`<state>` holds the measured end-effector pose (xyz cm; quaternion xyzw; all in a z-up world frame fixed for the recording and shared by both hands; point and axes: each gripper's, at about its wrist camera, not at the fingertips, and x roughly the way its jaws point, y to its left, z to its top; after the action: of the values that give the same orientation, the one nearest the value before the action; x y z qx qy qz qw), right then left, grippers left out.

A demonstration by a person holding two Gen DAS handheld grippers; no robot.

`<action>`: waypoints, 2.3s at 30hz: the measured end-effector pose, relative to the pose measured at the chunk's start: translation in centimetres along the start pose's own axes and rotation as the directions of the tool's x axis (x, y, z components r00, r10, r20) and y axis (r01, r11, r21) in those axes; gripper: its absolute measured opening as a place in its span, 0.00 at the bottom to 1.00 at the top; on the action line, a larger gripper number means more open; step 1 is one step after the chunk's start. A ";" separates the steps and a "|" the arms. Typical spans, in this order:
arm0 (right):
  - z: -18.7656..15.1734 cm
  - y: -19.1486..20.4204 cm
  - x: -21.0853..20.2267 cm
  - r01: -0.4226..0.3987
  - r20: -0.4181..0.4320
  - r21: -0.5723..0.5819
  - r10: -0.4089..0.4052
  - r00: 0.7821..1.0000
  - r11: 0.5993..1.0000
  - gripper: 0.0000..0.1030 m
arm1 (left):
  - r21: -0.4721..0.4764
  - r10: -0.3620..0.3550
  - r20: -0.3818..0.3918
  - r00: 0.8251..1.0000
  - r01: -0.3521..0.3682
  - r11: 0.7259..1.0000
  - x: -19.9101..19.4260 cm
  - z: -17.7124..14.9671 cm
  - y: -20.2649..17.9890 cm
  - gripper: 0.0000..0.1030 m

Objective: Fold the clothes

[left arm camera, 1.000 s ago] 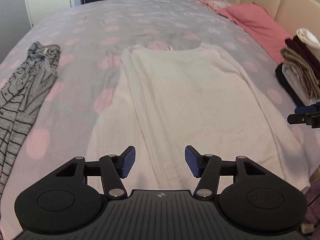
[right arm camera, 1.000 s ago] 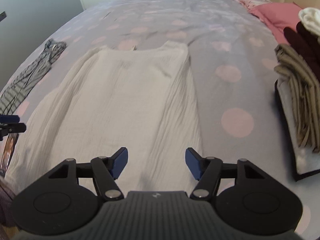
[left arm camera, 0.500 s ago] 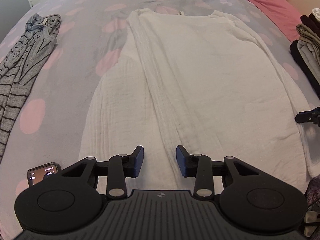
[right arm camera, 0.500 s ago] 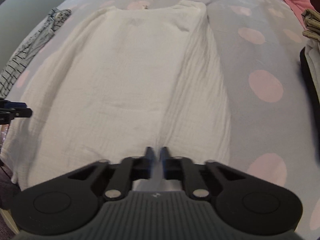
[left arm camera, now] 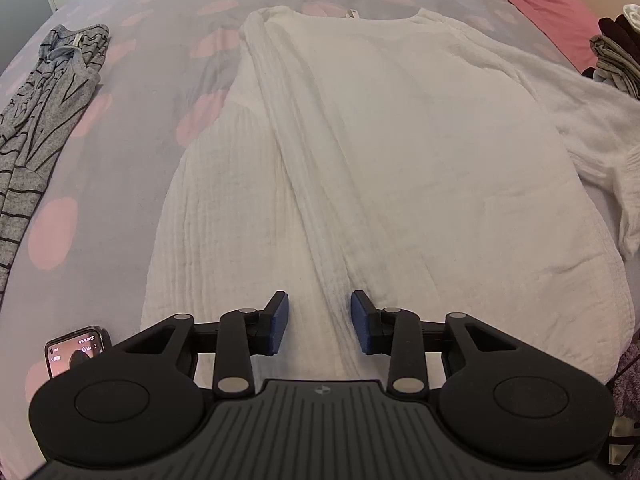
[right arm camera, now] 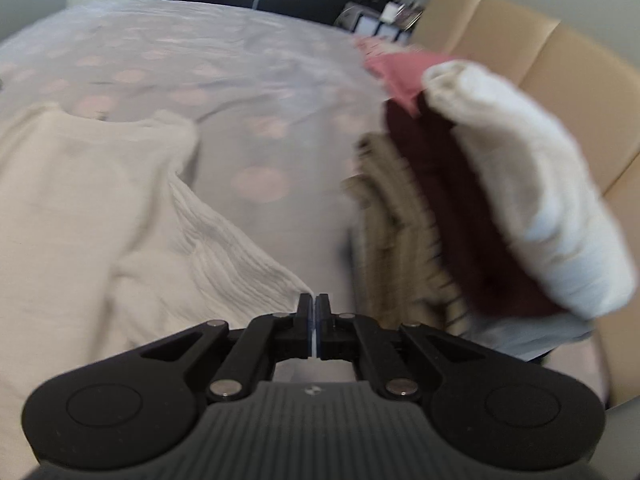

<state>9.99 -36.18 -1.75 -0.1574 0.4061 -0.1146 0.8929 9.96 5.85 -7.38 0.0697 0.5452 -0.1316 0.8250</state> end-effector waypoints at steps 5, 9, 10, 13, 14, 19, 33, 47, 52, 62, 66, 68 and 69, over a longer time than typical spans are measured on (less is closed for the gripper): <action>-0.5 0.2 1.7 0.145 0.029 -0.117 -0.143 0.989 0.982 0.04 | -0.009 0.019 0.009 1.000 -0.019 1.000 0.2 0.1 0.2 0.12; -0.6 0.7 1.7 0.102 0.017 -0.126 -0.101 0.995 0.987 0.19 | -0.009 0.008 0.032 0.999 -0.008 1.000 -0.4 0.2 0.5 0.01; -0.6 0.9 1.3 0.101 0.033 -0.133 -0.097 0.995 0.986 0.33 | -0.007 0.012 0.040 0.999 -0.012 1.000 -0.7 0.3 0.5 0.01; -0.4 1.8 0.2 0.077 0.066 -0.145 -0.068 0.995 0.986 0.41 | -0.011 0.032 0.075 0.997 -0.031 0.999 -2.0 0.5 1.1 0.00; -0.3 1.9 0.0 0.064 0.072 -0.142 -0.054 0.996 0.988 0.42 | -0.023 0.035 0.092 0.995 -0.033 0.999 -2.6 0.7 1.6 0.00; 0.0 3.0 -0.3 -0.006 0.060 -0.131 0.014 0.998 0.991 0.45 | -0.151 0.094 0.172 0.981 -0.068 0.986 -5.5 1.9 5.5 0.00; 3.3 2.6 4.7 -0.232 -0.101 -0.051 0.226 0.969 0.971 0.45 | -0.307 0.366 0.140 0.920 -0.311 0.900 -6.5 9.1 17.9 0.00; 6.8 2.4 14.1 -0.397 -0.222 0.162 0.425 0.878 0.903 0.68 | -0.098 0.233 0.117 0.965 -0.222 0.970 0.9 11.2 16.3 0.54; 6.6 2.0 15.9 -0.389 -0.241 0.248 0.445 0.863 0.888 0.74 | -0.071 0.298 0.022 0.954 -0.296 0.952 4.7 11.6 14.9 0.54; 6.4 1.8 17.0 -0.375 -0.338 0.314 0.472 0.814 0.872 0.04 | -0.240 0.235 -0.049 0.971 -0.240 0.941 6.3 10.5 16.6 0.13; 7.7 1.3 16.2 -0.263 -0.286 0.238 0.326 0.901 0.935 0.04 | -0.215 0.283 -0.024 0.959 -0.282 0.935 5.8 11.2 15.3 0.00; 8.7 1.2 15.5 -0.169 -0.238 0.161 0.204 0.949 0.972 0.04 | -0.234 0.327 0.007 0.945 -0.317 0.919 4.9 11.7 15.3 0.00; 9.2 1.2 15.1 -0.106 -0.201 0.105 0.126 0.972 0.989 0.04 | -0.238 0.354 0.034 0.934 -0.337 0.911 4.3 12.0 15.4 0.00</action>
<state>26.80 -38.31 -6.88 -0.0785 0.4994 -0.0969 0.8574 26.63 16.82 -7.01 0.0647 0.5038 0.0774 0.8579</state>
